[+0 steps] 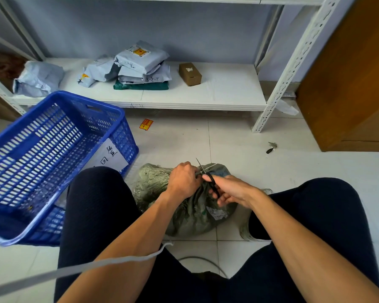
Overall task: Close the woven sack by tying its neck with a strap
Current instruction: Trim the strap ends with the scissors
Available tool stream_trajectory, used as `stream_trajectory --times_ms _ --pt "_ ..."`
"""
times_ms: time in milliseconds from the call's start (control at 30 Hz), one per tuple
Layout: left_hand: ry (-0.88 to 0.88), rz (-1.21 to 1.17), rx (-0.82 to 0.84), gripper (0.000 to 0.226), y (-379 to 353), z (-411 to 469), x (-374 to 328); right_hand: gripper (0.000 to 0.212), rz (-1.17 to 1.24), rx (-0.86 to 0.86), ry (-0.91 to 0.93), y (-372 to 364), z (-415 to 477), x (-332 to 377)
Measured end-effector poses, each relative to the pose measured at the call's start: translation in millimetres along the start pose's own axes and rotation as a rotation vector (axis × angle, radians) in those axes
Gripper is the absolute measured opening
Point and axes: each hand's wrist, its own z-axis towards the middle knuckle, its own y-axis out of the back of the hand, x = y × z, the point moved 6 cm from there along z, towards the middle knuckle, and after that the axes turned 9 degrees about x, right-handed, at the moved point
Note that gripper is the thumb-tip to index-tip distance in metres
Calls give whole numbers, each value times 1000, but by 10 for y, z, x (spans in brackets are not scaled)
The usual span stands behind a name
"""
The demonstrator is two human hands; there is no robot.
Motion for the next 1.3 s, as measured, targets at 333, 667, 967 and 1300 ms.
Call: stream_trajectory --times_ms 333,667,967,1300 --pt "-2 11 -6 21 4 -6 -22 65 10 -55 20 -28 20 -5" --pt "88 -94 -34 24 84 19 103 46 -42 -137 98 -75 40 51" --pt "106 -87 1 25 82 -6 75 35 39 -107 122 -101 30 126" --pt "122 -215 80 25 47 14 164 34 106 -225 153 45 -7 106"
